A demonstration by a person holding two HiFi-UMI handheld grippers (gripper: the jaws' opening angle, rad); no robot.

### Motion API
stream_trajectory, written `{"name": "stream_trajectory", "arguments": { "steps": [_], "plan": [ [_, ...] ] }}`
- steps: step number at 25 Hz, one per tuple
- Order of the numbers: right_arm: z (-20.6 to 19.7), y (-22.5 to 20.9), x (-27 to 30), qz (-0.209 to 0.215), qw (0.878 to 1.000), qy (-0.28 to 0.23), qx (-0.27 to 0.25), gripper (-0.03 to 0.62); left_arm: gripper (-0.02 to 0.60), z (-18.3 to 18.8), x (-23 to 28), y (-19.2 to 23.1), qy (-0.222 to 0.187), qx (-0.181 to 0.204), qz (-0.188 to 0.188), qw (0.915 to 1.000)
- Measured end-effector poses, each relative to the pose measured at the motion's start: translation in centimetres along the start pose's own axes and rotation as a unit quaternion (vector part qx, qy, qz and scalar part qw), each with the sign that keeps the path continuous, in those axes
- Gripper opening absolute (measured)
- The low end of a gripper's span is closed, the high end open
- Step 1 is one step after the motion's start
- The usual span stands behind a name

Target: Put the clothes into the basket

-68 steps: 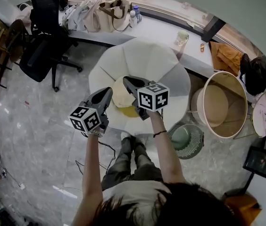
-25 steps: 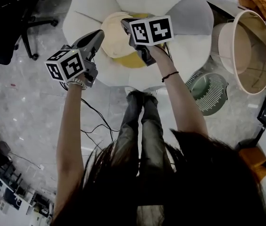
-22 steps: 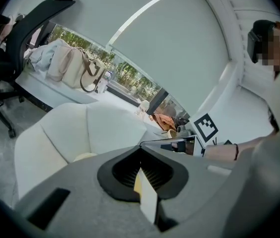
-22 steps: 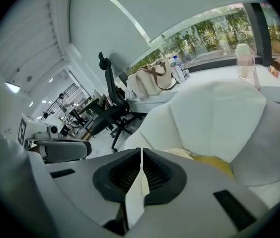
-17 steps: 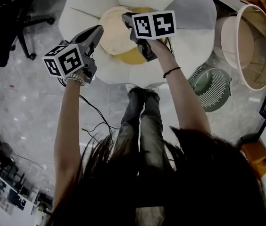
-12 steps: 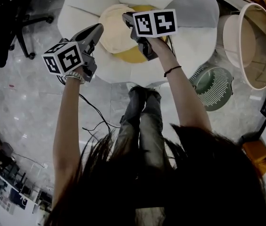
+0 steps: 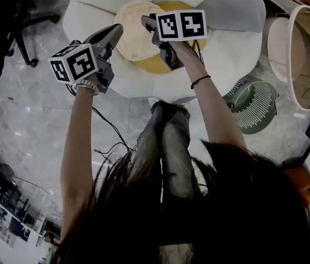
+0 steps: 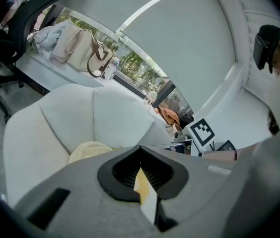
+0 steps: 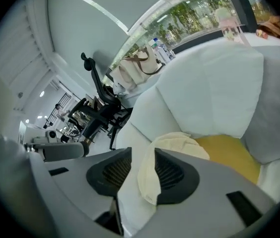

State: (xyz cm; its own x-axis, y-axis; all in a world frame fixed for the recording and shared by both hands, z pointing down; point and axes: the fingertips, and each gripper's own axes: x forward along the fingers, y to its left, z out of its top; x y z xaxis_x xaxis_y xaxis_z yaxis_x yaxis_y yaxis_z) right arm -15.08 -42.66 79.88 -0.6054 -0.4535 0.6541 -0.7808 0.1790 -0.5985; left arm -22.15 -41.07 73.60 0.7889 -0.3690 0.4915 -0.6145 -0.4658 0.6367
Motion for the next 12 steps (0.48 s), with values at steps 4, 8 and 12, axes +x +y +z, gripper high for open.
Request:
{"name": "stream_trajectory", "arguments": {
  "steps": [4,8,12],
  "plan": [
    [-0.8,-1.2,1.8,0.001,1.0,0.006,0.025,0.129,0.011,-0.8,0.8,1.6,-0.005,-0.013,0.001,0.9999],
    [-2.0,-1.0,3.4,-0.005,1.0,0.014,0.025,0.164,0.011,-1.8,0.3,2.9,-0.002,-0.018,0.002,0.9998],
    [-2.3,-3.4,3.8,0.0,0.999,0.014,0.031,0.19,0.011,-2.8,2.3,3.5,0.002,-0.017,0.011,0.9998]
  ]
}}
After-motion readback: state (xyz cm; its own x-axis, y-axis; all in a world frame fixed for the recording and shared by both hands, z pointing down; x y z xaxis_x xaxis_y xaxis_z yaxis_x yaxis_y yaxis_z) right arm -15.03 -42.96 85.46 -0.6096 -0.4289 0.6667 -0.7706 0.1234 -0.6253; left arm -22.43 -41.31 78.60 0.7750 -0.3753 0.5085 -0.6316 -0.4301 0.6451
